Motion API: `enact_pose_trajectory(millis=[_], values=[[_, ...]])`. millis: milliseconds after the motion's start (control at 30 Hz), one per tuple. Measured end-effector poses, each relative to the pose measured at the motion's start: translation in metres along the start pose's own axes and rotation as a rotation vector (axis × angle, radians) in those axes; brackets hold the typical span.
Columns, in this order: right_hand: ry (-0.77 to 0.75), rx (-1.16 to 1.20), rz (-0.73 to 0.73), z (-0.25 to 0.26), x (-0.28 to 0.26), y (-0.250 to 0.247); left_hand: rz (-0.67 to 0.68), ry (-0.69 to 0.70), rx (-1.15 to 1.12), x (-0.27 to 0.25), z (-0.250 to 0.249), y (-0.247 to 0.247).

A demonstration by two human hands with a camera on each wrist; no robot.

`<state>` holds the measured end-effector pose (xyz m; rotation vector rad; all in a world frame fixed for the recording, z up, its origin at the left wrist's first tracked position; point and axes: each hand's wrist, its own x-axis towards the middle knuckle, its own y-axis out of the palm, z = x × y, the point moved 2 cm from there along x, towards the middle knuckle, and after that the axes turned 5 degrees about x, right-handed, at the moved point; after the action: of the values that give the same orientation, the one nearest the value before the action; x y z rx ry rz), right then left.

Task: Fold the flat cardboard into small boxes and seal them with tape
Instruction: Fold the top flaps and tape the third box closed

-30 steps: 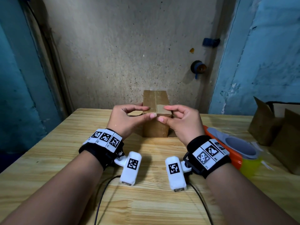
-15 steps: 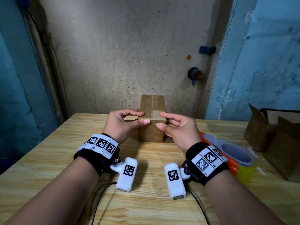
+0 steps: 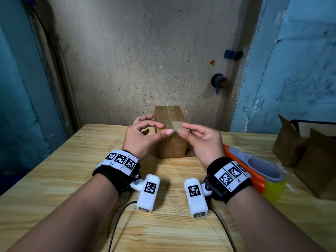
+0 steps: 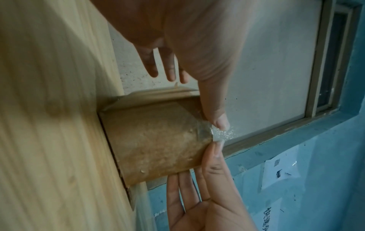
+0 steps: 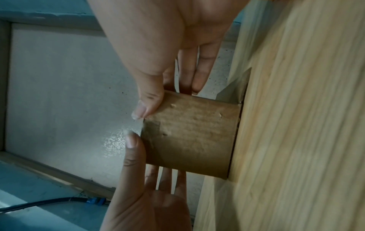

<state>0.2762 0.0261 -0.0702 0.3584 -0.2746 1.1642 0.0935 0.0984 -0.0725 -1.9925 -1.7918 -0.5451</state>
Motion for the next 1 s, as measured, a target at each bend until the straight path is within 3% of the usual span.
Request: enact_pose_trajectory(millis=[133,233,333,500,700,867,1000], values=[[-0.068,-0.019,0.018,0.000,-0.001,0.001,0.044,0.023,0.019,0.002,0.000,0.000],[-0.155,-0.102,-0.027,-0.001,-0.002,0.004,0.131,0.010,-0.099,0.000,-0.001,0.004],[-0.126,-0.043,-0.025,-0.004,0.002,0.005,0.158,-0.080,-0.200,-0.001,0.003,0.008],[-0.091,0.034,0.023,-0.008,0.002,0.001,0.135,-0.092,-0.243,0.000,0.006,0.009],[-0.055,0.053,-0.007,-0.017,0.007,-0.002,0.254,-0.109,-0.215,-0.001,0.006,0.008],[-0.057,-0.015,-0.007,-0.013,0.004,-0.002,0.217,-0.201,-0.205,-0.007,-0.003,0.011],[-0.080,-0.059,-0.049,-0.009,0.002,-0.001,0.175,-0.197,-0.154,-0.006,-0.008,0.011]])
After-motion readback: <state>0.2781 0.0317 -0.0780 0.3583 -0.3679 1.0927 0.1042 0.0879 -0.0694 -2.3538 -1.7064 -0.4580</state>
